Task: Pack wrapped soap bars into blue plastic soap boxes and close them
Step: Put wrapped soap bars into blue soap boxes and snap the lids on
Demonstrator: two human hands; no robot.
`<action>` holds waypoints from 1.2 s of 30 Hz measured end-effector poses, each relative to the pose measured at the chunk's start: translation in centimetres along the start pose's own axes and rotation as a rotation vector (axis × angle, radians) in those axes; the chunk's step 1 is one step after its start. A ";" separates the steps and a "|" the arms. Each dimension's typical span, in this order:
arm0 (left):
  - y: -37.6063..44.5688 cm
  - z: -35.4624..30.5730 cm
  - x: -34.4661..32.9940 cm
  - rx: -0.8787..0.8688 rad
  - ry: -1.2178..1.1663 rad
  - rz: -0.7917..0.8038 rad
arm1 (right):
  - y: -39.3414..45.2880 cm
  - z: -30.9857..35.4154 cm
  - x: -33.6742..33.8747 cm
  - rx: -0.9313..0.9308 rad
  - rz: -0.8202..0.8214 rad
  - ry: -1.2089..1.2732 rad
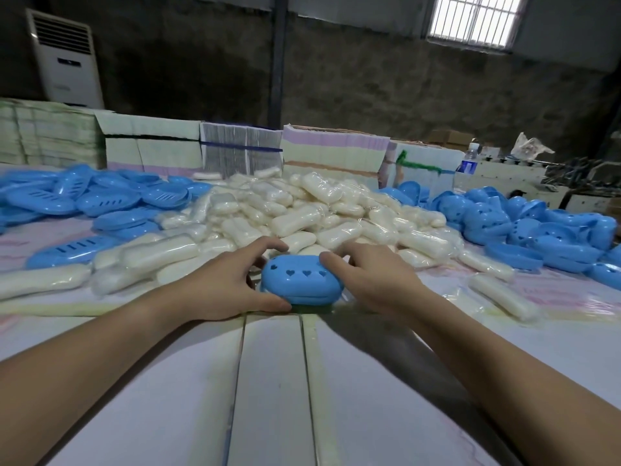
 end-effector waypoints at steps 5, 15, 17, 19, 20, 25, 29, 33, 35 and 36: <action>0.0 0.1 0.0 0.006 -0.008 -0.009 | -0.4 0.6 0.2 0.211 0.092 0.090; 0.0 0.3 0.0 0.020 0.000 -0.030 | 0.0 0.2 0.0 0.282 0.161 -0.022; 0.0 0.2 0.0 0.016 -0.001 -0.029 | -0.1 0.1 -0.1 0.289 0.161 -0.030; 0.0 0.1 0.0 0.009 -0.010 -0.019 | -0.2 0.3 -0.3 0.306 0.156 -0.050; -0.1 0.1 0.0 0.007 -0.016 -0.018 | -0.3 0.5 -0.4 0.317 0.155 -0.053; -0.1 0.1 0.0 -0.028 -0.042 -0.044 | -0.5 1.0 -0.6 0.355 0.186 -0.035; -0.1 -0.1 0.2 -0.043 -0.023 -0.028 | -0.5 0.9 -0.6 0.376 0.201 -0.023; -0.1 0.1 0.4 -0.042 -0.004 -0.022 | -0.7 0.8 -0.7 0.407 0.159 -0.111; -0.1 0.1 0.4 -0.046 -0.001 -0.009 | -0.9 0.8 -0.8 0.440 0.115 -0.145; -0.1 0.2 0.4 -0.046 -0.006 -0.005 | -1.0 0.9 -0.8 0.456 0.088 -0.158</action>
Point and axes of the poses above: each hand's wrist, its own y-axis towards the middle knuckle, its own x-axis out of the back of the hand, z = x × y, the point moved 3 cm from there along y, towards the middle knuckle, and after that the axes turned 11 degrees about -x, right-handed, at the moved point
